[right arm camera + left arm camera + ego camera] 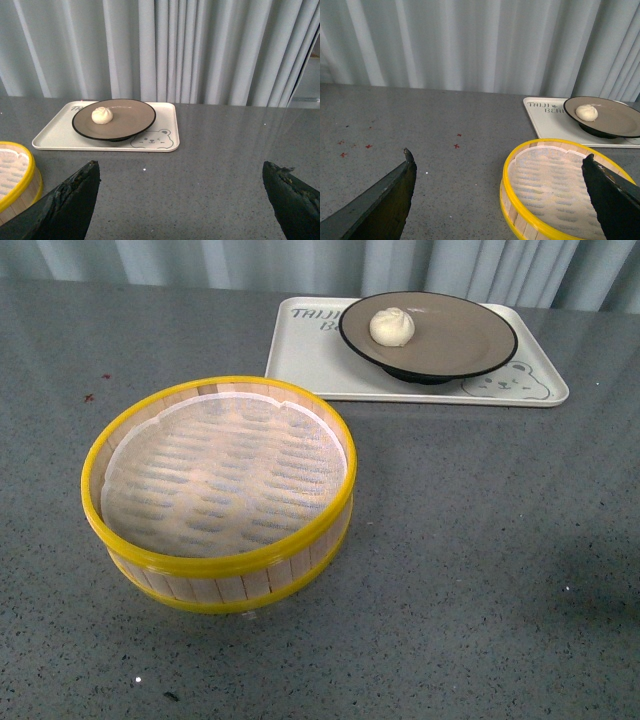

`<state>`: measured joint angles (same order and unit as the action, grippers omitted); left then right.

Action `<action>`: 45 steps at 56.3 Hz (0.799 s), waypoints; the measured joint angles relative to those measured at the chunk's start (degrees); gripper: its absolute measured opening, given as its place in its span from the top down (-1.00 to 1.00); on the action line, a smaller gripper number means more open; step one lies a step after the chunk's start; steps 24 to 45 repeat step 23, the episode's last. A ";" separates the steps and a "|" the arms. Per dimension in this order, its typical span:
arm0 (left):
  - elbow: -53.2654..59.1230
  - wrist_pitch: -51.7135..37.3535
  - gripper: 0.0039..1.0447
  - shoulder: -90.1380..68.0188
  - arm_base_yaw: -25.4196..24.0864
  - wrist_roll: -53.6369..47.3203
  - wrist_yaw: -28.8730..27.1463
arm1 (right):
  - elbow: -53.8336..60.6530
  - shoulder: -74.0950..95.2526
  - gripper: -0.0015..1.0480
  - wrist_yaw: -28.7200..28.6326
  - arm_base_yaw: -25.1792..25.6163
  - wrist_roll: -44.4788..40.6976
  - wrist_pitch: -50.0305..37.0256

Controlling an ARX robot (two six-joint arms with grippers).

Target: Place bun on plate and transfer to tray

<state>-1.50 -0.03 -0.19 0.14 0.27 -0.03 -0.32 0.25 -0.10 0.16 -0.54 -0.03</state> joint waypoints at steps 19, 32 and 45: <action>0.00 0.00 -0.88 0.00 0.00 0.00 0.00 | 0.00 0.00 -0.83 0.00 0.00 -0.02 0.00; 0.00 0.00 -0.88 0.00 0.00 0.00 0.00 | 0.00 0.00 -0.83 0.00 0.00 -0.02 0.00; 0.00 0.00 -0.88 0.00 0.00 0.00 0.00 | 0.00 0.00 -0.83 0.00 0.00 -0.02 0.00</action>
